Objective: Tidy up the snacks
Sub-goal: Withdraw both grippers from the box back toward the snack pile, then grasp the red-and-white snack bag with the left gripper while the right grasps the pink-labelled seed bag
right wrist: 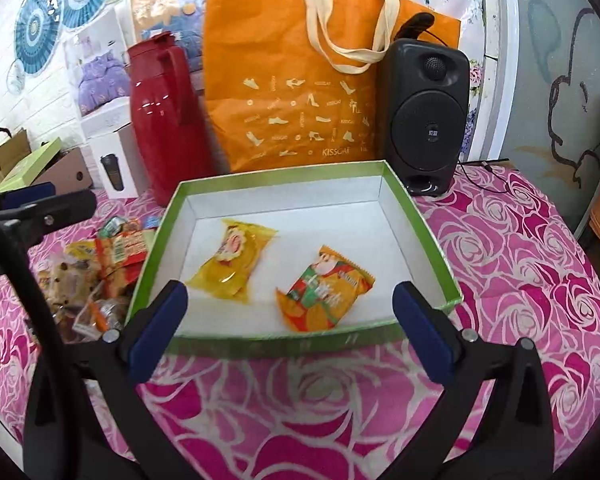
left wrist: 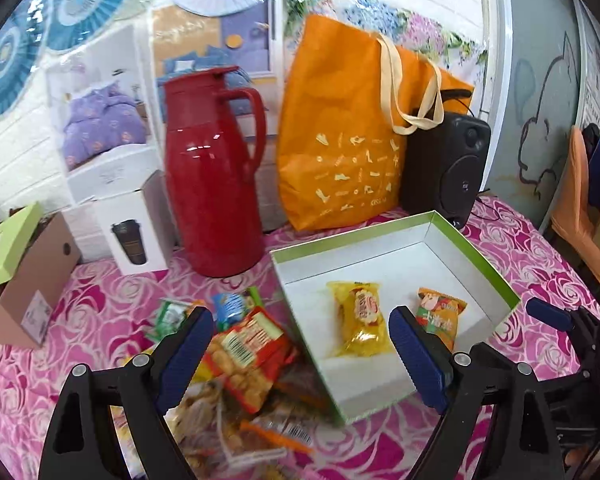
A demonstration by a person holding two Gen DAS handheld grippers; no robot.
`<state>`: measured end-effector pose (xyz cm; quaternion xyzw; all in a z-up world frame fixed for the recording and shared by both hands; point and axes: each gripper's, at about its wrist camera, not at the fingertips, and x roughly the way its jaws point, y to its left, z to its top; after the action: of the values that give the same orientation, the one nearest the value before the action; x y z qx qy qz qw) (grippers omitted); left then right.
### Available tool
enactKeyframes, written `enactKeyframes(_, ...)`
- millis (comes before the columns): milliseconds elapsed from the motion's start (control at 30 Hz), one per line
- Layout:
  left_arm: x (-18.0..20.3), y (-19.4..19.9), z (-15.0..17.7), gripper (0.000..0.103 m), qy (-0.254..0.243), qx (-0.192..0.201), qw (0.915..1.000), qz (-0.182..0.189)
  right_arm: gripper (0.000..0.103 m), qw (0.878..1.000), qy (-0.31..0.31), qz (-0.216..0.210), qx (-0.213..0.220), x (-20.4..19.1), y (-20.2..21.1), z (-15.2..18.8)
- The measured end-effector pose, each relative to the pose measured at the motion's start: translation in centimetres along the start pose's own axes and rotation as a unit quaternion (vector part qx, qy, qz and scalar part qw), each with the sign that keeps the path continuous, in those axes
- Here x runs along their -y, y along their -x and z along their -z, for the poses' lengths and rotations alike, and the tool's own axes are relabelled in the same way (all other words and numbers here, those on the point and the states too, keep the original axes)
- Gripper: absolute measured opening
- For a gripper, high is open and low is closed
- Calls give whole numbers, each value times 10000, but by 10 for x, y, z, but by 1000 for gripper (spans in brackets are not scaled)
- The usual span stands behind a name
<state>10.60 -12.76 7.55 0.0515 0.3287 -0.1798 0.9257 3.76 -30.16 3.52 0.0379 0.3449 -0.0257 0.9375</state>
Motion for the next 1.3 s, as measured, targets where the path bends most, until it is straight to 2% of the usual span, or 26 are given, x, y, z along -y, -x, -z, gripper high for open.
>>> enactKeyframes(133,-14,24,26,91,88,-59,9999,28,102,9996,180,-193,-93,-26,14,14)
enactKeyframes(267,-32,45,52,91,223,-58,9996,-157,102,9988,261,-393,-163,-46,23,28)
enactKeyframes(367,-49,58,71,91,376,-58,9986,-358,102,9968,73,-785,-147,-55,26,39)
enactKeyframes(433,-63,66,88,91,500,-111,9974,-498,102,9930,24,-1128,-347,-62,22,47)
enactKeyframes(467,-69,68,98,91,550,-160,9968,-563,102,9903,103,-1264,-573,-69,16,53)
enactKeyframes(567,-87,71,131,91,679,-434,9946,-649,102,9866,353,-1368,-822,-87,6,64)
enactKeyframes(733,-99,68,174,91,835,-888,9906,-624,102,9808,516,-1639,-925,-115,-7,74)
enactKeyframes(867,-113,65,181,91,1031,-990,9877,-641,102,9733,706,-1912,-1060,-145,-18,77)
enactKeyframes(933,-119,66,179,91,1101,-924,9876,-632,101,9727,808,-1876,-1099,-157,-27,81)
enactKeyframes(967,-122,66,178,91,1130,-895,9876,-627,96,9738,865,-1782,-1118,-162,-32,83)
enactKeyframes(1000,-125,65,176,91,1166,-876,9874,-613,67,9747,921,-1663,-1180,-164,-36,87)
enactKeyframes(1033,-128,63,175,91,1191,-862,9874,-584,50,9741,898,-1667,-1238,-162,-39,88)
enactKeyframes(1100,-132,53,174,91,1232,-885,9868,-566,48,9734,763,-1779,-1227,-154,-38,89)
enactKeyframes(1200,-132,36,172,91,1234,-1014,9864,-387,43,9748,892,-1679,-1163,-142,-26,92)
enactKeyframes(1233,-131,29,171,91,1189,-1037,9868,-374,36,9747,921,-1672,-1161,-137,-21,93)
enactKeyframes(1300,-130,19,168,89,1098,-1041,9875,-447,34,9737,922,-1725,-1167,-132,-15,93)
